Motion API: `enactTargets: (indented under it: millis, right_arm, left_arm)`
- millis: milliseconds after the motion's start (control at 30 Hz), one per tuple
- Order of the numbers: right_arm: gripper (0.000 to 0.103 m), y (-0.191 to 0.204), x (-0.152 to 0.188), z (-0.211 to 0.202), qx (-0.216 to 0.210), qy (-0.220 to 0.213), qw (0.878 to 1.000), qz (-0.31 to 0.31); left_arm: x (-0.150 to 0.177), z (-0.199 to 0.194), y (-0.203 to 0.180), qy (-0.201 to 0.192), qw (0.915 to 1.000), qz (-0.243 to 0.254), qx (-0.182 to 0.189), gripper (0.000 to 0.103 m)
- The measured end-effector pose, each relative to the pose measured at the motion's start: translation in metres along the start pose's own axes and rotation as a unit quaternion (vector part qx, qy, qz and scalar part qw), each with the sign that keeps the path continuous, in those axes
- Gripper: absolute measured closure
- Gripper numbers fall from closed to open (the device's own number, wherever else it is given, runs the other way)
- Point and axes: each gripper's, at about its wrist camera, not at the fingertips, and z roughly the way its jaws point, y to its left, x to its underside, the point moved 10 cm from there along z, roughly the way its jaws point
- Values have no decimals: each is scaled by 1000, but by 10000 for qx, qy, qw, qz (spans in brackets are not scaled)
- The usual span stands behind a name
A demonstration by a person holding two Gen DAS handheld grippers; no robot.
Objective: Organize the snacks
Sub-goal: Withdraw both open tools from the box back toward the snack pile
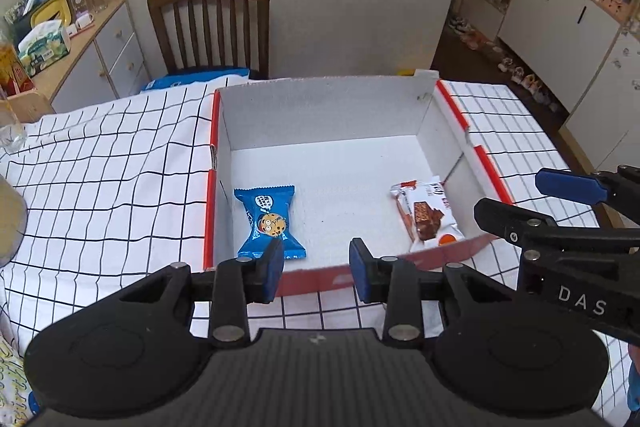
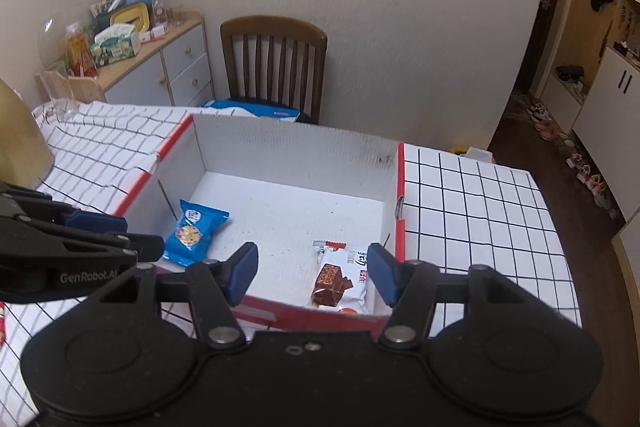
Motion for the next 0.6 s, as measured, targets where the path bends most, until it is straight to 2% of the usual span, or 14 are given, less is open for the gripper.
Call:
enactTargets:
  millis: [133, 367, 433, 467, 500, 600]
  right_arm:
    - [39, 7, 1, -19, 29, -141, 9999, 38]
    - [37, 15, 5, -49, 72, -339, 9993, 153]
    - [33, 17, 7, -59, 60, -408, 9990, 179]
    - [32, 18, 9, -64, 54, -439, 9988, 196]
    - [32, 19, 10, -69, 53, -468, 9987, 207]
    - [30, 23, 16, -82, 62, -561, 9982, 195]
  left_arm:
    - [4, -18, 1, -134, 9999, 80, 47, 61]
    - [15, -48, 5, -285, 9993, 125, 205, 60]
    - [19, -57, 7, -353, 9990, 136, 230, 54]
    - [21, -61, 8, -406, 9988, 135, 231, 42]
    - [23, -65, 9, -475, 9985, 127, 221, 35]
    - [32, -77, 10, -587, 9978, 212, 242, 35]
